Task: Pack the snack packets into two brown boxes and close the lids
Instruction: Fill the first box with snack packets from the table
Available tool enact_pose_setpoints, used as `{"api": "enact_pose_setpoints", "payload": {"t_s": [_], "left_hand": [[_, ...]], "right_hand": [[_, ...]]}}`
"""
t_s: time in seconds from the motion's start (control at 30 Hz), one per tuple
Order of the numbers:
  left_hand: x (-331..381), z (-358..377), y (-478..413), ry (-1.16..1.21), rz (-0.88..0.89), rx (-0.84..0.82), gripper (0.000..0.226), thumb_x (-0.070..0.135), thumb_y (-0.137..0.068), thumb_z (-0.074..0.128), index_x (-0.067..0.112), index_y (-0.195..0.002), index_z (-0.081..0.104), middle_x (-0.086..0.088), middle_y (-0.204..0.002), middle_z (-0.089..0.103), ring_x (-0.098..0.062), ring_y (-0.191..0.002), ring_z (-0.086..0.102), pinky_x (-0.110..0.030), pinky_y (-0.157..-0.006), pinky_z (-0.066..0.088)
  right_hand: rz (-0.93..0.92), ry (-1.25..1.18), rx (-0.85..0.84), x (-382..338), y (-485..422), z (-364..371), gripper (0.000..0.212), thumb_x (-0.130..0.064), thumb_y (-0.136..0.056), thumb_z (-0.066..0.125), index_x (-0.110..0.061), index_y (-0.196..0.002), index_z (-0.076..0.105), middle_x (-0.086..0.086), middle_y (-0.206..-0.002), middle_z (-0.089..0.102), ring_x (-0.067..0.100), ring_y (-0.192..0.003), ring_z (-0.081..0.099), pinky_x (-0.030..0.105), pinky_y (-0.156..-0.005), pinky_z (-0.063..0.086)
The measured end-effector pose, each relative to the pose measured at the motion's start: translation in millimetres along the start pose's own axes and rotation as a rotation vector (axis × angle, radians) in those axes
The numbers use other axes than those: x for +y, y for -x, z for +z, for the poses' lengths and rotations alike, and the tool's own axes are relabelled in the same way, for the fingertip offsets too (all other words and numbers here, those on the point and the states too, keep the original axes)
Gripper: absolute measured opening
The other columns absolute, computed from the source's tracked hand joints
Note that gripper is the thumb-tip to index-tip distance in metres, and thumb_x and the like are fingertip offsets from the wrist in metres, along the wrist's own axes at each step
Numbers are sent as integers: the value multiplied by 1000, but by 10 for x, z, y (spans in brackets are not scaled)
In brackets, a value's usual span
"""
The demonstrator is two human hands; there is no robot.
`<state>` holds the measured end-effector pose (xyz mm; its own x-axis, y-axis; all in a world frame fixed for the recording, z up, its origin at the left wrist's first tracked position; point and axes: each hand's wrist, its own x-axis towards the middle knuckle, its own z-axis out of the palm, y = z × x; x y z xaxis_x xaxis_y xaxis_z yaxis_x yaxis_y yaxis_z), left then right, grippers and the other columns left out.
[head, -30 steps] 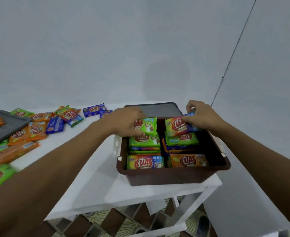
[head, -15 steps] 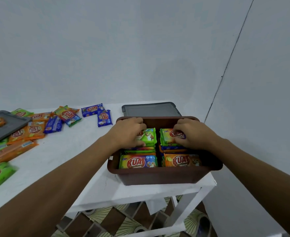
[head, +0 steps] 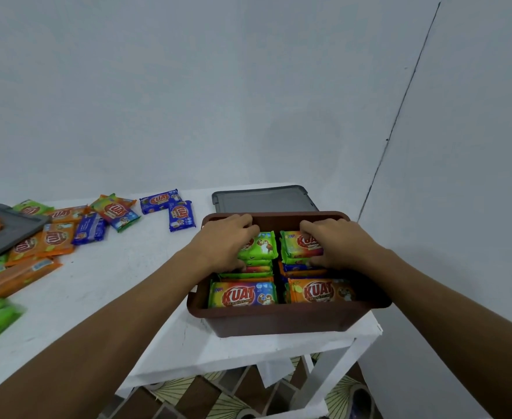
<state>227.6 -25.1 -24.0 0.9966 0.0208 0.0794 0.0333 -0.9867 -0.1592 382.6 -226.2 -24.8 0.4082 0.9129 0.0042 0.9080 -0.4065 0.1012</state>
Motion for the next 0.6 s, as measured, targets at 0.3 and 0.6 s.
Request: {"api": "enact_pose_setpoints", "payload": {"t_s": [0.3, 0.6], "left_hand": [[-221, -72, 94, 222, -38, -17, 48, 55, -87, 61, 18, -117, 64, 2, -115, 65, -13, -100, 59, -32, -84, 51], [-836, 208, 624, 556, -193, 295, 32, 31, -94, 60, 17, -123, 61, 1, -133, 54, -12, -123, 48, -26, -102, 39]], "right_hand": [[-12, -53, -39, -4, 25, -86, 39, -64, -85, 53, -32, -106, 48, -12, -101, 59, 12, -91, 58, 29, -72, 47], [-123, -150, 208, -476, -542, -344, 13, -34, -96, 47, -28, -91, 57, -12, -81, 56, 16, -78, 55, 34, -64, 46]]}}
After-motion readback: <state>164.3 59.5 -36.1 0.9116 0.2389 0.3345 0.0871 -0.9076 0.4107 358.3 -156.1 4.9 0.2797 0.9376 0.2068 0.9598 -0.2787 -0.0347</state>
